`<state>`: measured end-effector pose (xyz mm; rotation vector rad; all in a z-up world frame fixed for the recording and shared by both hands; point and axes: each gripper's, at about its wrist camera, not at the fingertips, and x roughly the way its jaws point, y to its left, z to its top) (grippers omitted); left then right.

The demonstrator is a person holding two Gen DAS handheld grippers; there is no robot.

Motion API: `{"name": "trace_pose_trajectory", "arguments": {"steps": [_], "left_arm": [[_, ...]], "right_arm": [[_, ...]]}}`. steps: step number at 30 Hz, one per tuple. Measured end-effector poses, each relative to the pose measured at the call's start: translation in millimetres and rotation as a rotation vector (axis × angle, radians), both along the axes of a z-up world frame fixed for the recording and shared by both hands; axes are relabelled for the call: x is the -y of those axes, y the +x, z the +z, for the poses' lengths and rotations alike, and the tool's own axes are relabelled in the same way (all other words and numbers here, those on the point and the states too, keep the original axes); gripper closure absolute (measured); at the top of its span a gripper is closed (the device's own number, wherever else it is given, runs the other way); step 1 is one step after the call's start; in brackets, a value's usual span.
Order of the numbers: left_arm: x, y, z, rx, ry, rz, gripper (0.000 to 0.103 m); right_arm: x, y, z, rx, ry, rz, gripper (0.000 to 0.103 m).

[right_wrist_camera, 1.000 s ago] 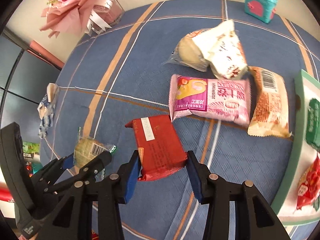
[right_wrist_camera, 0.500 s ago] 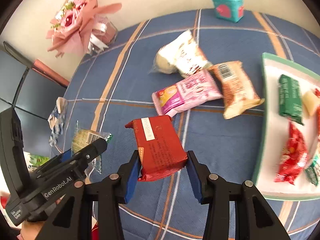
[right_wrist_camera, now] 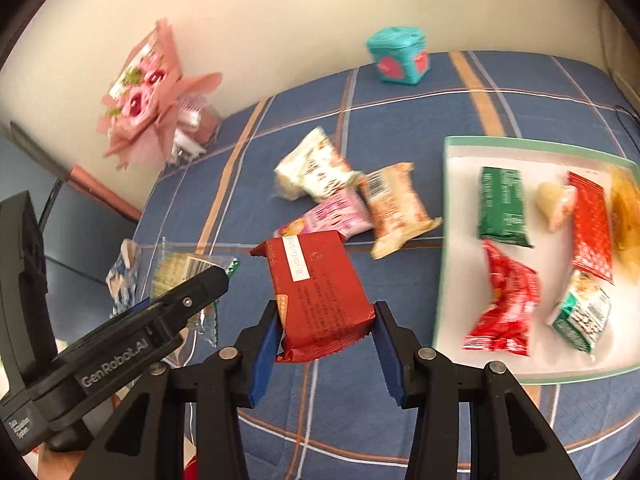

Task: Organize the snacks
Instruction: 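Carry the red box and clear biscuit pack over the white tray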

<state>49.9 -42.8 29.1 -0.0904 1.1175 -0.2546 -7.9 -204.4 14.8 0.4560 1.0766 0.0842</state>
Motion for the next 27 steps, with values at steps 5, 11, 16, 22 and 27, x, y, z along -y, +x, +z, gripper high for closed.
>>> {"name": "trace_pose_trajectory", "arguments": {"steps": [5, 11, 16, 22, 27], "left_arm": [[30, -1, 8, 0.011, -0.005, -0.030, 0.043], [59, -6, 15, 0.021, -0.007, -0.065, 0.043], [83, -9, 17, 0.026, 0.002, -0.098, 0.043], [112, -12, 17, 0.028, 0.002, -0.141, 0.043], [137, -13, 15, 0.033, -0.005, -0.177, 0.043]], "right_arm": [[36, -7, 6, 0.018, 0.012, -0.085, 0.055], [82, -17, 12, 0.041, 0.043, -0.200, 0.055], [120, -28, 13, 0.049, 0.068, -0.293, 0.055], [156, -42, 13, 0.050, 0.057, -0.397, 0.055], [180, -50, 12, 0.048, 0.054, -0.454, 0.055]]}}
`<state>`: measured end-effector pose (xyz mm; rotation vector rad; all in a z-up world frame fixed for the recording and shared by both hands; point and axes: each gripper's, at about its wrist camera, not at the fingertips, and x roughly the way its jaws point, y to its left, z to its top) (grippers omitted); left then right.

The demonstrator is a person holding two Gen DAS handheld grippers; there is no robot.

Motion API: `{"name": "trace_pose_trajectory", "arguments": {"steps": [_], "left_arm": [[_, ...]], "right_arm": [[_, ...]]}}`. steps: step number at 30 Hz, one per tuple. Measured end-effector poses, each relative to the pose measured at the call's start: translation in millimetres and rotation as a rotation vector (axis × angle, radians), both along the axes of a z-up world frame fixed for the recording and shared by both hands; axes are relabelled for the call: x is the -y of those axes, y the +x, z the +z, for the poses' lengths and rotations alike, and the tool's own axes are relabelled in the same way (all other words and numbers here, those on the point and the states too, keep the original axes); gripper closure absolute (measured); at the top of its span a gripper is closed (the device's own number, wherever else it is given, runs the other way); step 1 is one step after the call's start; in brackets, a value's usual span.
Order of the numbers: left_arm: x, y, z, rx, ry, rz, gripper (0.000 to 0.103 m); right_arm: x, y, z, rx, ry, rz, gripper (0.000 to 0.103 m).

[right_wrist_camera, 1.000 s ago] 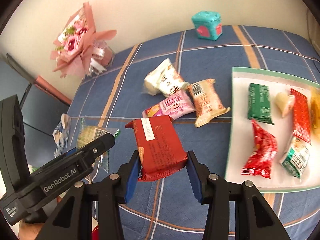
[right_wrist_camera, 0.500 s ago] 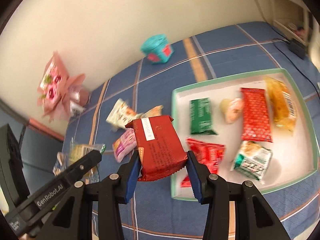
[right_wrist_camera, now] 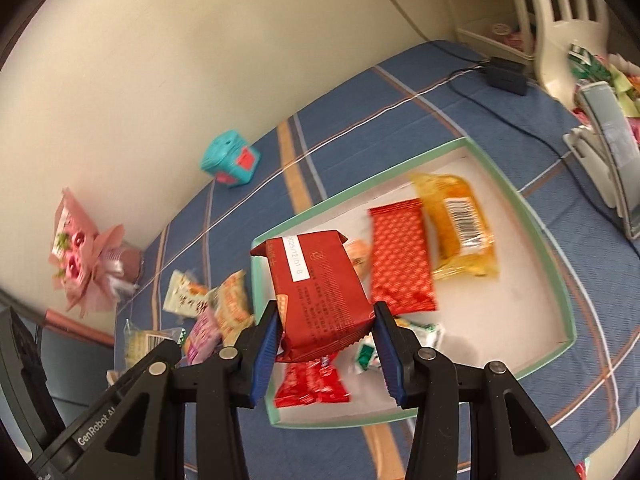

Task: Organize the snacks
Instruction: 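Carry the red box and clear biscuit pack over the white tray, then open both tools to release the red box and biscuit pack in the tray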

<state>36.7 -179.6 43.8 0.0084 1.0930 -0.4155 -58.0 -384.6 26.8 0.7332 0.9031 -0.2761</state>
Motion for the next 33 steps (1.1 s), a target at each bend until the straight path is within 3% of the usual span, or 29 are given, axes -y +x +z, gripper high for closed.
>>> {"name": "trace_pose_trajectory", "arguments": {"steps": [19, 33], "left_arm": [[61, 15, -20, -0.009, -0.016, -0.076, 0.043], [89, 23, -48, -0.070, -0.021, -0.114, 0.043]], "right_arm": [[35, 3, -6, -0.020, -0.025, -0.075, 0.055], [45, 14, -24, -0.079, -0.045, -0.092, 0.055]]}}
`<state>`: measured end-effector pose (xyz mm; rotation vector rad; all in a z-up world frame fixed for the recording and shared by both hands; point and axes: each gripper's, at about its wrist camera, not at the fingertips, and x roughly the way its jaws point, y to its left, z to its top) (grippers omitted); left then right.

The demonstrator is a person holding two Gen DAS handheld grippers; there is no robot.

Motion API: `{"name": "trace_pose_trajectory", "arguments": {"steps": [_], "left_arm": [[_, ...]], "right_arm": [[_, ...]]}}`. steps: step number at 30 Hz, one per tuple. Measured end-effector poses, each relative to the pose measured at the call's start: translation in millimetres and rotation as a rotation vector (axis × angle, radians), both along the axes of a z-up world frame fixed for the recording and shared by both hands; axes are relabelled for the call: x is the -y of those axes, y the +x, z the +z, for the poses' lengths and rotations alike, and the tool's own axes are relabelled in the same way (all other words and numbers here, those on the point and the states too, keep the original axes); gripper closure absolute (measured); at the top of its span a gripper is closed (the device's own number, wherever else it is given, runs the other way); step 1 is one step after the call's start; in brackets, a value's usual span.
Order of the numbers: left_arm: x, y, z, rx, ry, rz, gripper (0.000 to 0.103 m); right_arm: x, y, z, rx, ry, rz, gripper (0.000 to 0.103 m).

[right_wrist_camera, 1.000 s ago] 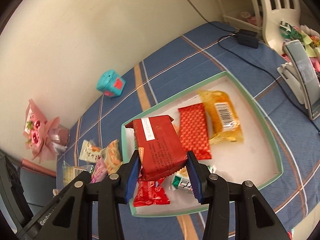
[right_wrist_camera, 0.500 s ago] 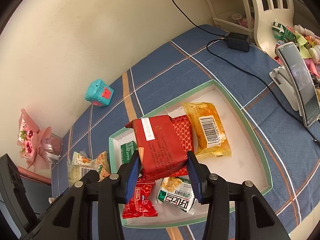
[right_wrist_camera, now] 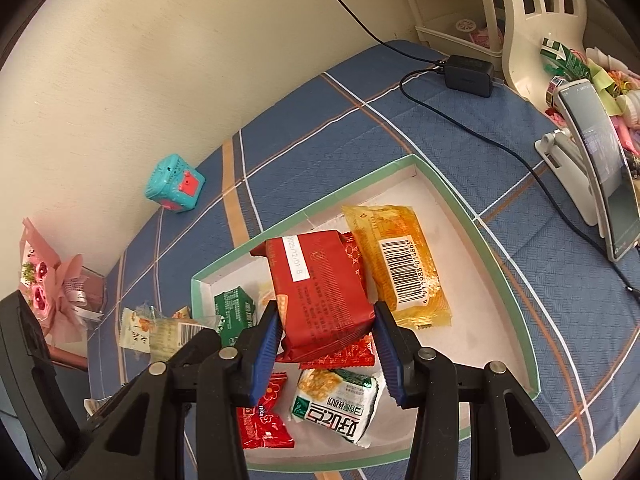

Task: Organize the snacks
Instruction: 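Open both tools to release the red box and biscuit pack in the tray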

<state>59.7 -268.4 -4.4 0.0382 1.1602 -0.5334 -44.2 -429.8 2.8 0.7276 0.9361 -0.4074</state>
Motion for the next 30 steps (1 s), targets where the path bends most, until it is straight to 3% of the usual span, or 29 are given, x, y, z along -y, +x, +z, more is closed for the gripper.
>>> {"name": "trace_pose_trajectory", "arguments": {"steps": [15, 22, 30], "left_arm": [[-1, -1, -9, -0.020, 0.028, 0.002, 0.043], [-6, -5, -4, -0.039, 0.033, -0.003, 0.042], [-29, -5, 4, -0.054, 0.041, 0.059, 0.042]], "right_arm": [[-3, 2, -13, -0.085, -0.015, -0.005, 0.053], [-8, 2, -5, -0.111, -0.033, 0.012, 0.049], [-20, 0, 8, -0.143, -0.070, 0.032, 0.048]]}}
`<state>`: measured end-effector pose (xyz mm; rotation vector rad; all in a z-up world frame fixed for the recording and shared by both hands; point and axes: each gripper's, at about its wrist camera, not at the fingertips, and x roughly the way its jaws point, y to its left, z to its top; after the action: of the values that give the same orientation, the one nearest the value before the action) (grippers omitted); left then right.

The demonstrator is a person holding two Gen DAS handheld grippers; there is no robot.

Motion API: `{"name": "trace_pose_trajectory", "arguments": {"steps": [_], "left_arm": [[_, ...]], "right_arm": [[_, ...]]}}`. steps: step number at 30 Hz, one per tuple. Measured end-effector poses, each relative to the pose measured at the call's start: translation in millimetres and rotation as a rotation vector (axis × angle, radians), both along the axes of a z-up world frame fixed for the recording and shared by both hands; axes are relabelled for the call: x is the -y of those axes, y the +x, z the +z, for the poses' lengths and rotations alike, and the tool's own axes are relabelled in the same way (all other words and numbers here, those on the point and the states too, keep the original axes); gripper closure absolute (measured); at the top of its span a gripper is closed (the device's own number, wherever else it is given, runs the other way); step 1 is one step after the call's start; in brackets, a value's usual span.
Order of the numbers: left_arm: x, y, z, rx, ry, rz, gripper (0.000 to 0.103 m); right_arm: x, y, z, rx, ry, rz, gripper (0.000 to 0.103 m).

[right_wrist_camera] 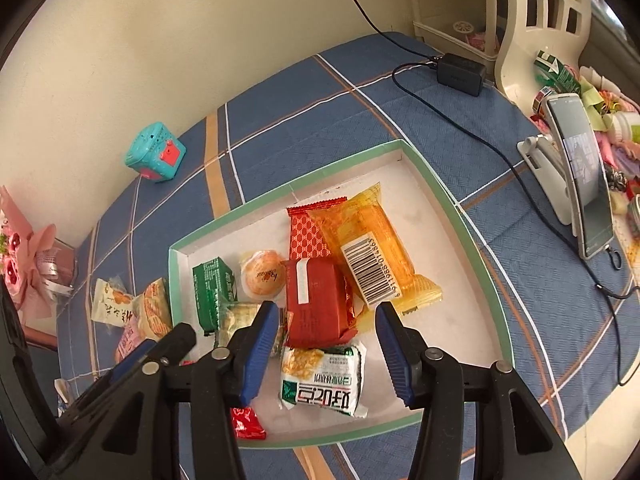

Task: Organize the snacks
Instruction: 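Open both tools to release the red box and biscuit pack in the tray, then move both tools back toward the pink Swiss roll and tan bread pack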

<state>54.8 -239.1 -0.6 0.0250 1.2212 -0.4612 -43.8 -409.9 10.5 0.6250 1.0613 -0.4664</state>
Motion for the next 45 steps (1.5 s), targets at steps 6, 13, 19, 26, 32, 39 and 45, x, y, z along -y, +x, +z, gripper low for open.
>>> {"name": "trace_pose_trajectory", "arguments": {"steps": [6, 13, 19, 26, 32, 39, 45], "left_arm": [[-20, -3, 5, 0.013, 0.008, 0.047, 0.042], [-41, -10, 12, 0.020, 0.008, 0.085, 0.042], [-51, -11, 17, 0.031, 0.005, 0.100, 0.042], [-53, -11, 17, 0.025, 0.008, 0.102, 0.042], [-52, -10, 16, 0.022, 0.011, 0.100, 0.042], [-54, -10, 13, 0.014, 0.015, 0.111, 0.042], [-61, -7, 10, 0.045, 0.023, 0.157, 0.010]], "right_arm": [[-16, 0, 4, -0.029, -0.042, 0.040, 0.046], [-33, 0, -1, -0.074, -0.070, 0.075, 0.046], [-48, 0, -4, -0.108, -0.083, 0.103, 0.046], [-53, 1, -6, -0.121, -0.088, 0.115, 0.046], [-52, 2, -8, -0.130, -0.084, 0.110, 0.046], [-53, 3, -10, -0.138, -0.086, 0.113, 0.038], [-50, 4, -17, -0.174, -0.111, 0.102, 0.000]]}}
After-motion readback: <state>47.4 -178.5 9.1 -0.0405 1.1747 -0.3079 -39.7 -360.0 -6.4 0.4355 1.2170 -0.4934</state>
